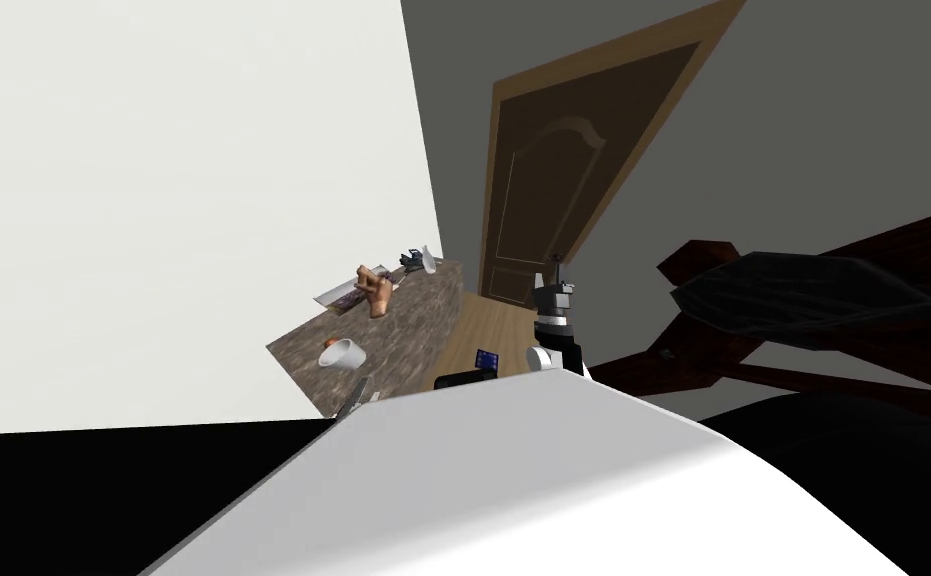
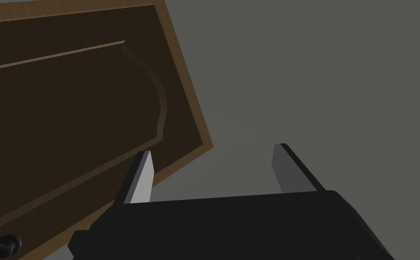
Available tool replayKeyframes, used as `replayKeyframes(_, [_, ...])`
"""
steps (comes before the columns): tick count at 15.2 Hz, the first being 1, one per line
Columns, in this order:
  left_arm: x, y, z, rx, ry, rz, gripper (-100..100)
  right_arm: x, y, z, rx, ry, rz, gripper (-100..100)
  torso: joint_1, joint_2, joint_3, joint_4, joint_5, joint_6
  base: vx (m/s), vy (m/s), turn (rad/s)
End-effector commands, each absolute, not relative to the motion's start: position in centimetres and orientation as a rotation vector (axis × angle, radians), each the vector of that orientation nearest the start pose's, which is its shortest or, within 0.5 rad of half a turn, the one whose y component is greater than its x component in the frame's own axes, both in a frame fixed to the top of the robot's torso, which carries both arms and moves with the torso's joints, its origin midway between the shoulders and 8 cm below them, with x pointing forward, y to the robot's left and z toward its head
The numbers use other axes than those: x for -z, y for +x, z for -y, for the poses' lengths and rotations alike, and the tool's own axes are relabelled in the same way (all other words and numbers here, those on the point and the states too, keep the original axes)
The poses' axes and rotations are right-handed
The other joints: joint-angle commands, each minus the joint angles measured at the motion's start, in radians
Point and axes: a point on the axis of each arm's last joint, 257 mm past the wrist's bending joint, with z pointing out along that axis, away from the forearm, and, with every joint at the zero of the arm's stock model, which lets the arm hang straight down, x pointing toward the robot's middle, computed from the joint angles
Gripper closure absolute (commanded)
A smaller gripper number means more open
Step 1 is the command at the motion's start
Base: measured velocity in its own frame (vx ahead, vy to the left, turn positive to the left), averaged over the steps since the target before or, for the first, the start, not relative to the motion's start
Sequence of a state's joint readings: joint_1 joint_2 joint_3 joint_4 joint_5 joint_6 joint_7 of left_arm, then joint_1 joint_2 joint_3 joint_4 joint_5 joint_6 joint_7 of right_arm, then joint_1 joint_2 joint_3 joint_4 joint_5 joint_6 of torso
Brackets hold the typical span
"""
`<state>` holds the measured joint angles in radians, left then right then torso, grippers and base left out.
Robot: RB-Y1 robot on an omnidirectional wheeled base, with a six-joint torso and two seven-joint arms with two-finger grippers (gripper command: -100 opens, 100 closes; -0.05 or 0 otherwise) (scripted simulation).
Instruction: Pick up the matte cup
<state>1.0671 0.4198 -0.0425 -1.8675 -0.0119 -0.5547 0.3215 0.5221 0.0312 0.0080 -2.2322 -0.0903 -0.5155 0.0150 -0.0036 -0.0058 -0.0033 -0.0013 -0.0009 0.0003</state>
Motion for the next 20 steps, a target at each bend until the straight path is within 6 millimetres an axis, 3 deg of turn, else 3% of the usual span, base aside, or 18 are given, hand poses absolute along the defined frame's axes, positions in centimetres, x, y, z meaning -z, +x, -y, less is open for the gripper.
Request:
replayKeyframes(1, [33.1, 15.8, -35.3, 1.030, -1.403, -1.438, -100, 0.1, 34.6, 29.5, -1.328, 0.775, -0.564, 0, 0.000, 0.000, 0.000, 0.000, 0.000, 0.000, 0.126, -0.024, -0.152])
replayKeyframes(2, [33.2, 15.5, -35.3, 1.025, -1.408, -1.440, -100, 0.1, 34.6, 29.5, -1.328, 0.775, -0.564, 0, 0.000, -0.001, -0.001, 0.000, 0.000, 0.000, 0.096, -0.022, -0.062])
replayKeyframes(3, [34.5, 12.9, -36.3, 0.993, -1.467, -1.466, -100, 0.1, 34.6, 29.5, -1.328, 0.775, -0.564, 0, 0.000, 0.000, 0.000, 0.000, 0.000, 0.000, 0.121, -0.036, -0.135])
replayKeyframes(5, [35.5, 10.1, -37.2, 0.959, -1.528, -1.488, -100, 0.1, 34.6, 29.5, -1.328, 0.775, -0.564, 0, 0.000, -0.002, -0.001, 0.000, 0.000, 0.000, 0.152, -0.033, -0.191])
replayKeyframes(7, [36.3, 8.1, -37.6, 0.917, -1.568, -1.505, -100, 0.1, 34.6, 29.5, -1.328, 0.775, -0.564, 0, 0.000, -0.004, -0.002, -0.001, 0.000, 0.000, 0.135, -0.029, -0.105])
replayKeyframes(8, [36.3, 8.0, -37.6, 0.915, -1.570, -1.506, -100, 0.1, 34.6, 29.5, -1.328, 0.775, -0.564, 0, 0.000, -0.002, -0.002, -0.001, 0.000, -0.001, 0.057, -0.015, 0.030])
replayKeyframes(9, [37.2, 4.9, -38.7, 0.871, -1.634, -1.527, -100, 0.1, 34.6, 29.5, -1.328, 0.775, -0.564, 0, 0.000, 0.000, 0.000, 0.000, 0.000, -0.001, 0.080, -0.025, -0.131])
replayKeyframes(10, [37.3, 4.0, -38.7, 0.855, -1.650, -1.533, -100, 0.1, 34.6, 29.5, -1.328, 0.775, -0.564, 0, 0.000, 0.001, 0.000, 0.000, 0.000, 0.000, 0.108, -0.025, -0.163])
replayKeyframes(11, [37.9, 1.3, -39.8, 0.817, -1.703, -1.547, -100, 0.1, 34.6, 29.5, -1.328, 0.775, -0.564, 0, 0.000, 0.000, 0.000, 0.000, 0.000, 0.000, 0.148, -0.011, -0.231])
replayKeyframes(12, [37.9, 0.0, -39.8, 0.794, -1.725, -1.555, -100, 0.1, 34.6, 29.5, -1.328, 0.775, -0.564, 0, 0.001, -0.002, -0.001, 0.000, 0.000, 0.000, 0.154, -0.005, -0.175])
replayKeyframes(14, [37.9, -0.2, -39.8, 0.790, -1.729, -1.556, -100, 0.1, 34.6, 29.5, -1.328, 0.775, -0.564, 0, 0.000, -0.002, -0.001, -0.001, 0.000, 0.000, 0.091, -0.014, -0.002])
replayKeyframes(15, [38.3, -3.4, -40.8, 0.740, -1.790, -1.570, -100, 0.1, 34.6, 29.5, -1.328, 0.775, -0.564, 0, 0.000, 0.000, 0.000, 0.000, 0.000, 0.000, 0.078, -0.021, -0.135])
replayKeyframes(18, [38.2, -7.8, -41.7, 0.665, -1.870, -1.586, -100, 0.1, 34.6, 29.5, -1.328, 0.775, -0.564, 0, 0.001, -0.002, -0.001, 0.000, 0.000, 0.000, 0.141, -0.008, -0.180])
replayKeyframes(19, [38.1, -8.4, -41.6, 0.653, -1.880, -1.589, -100, 0.1, 34.6, 29.5, -1.328, 0.775, -0.564, 0, 0.001, -0.003, -0.002, -0.001, 0.000, 0.000, 0.121, -0.013, -0.051])
replayKeyframes(20, [38.0, -11.0, -42.5, 0.609, -1.928, -1.594, -100, 0.1, 34.6, 29.5, -1.328, 0.775, -0.564, 0, 0.000, -0.003, -0.002, -0.001, 0.000, 0.000, 0.132, -0.023, -0.133])
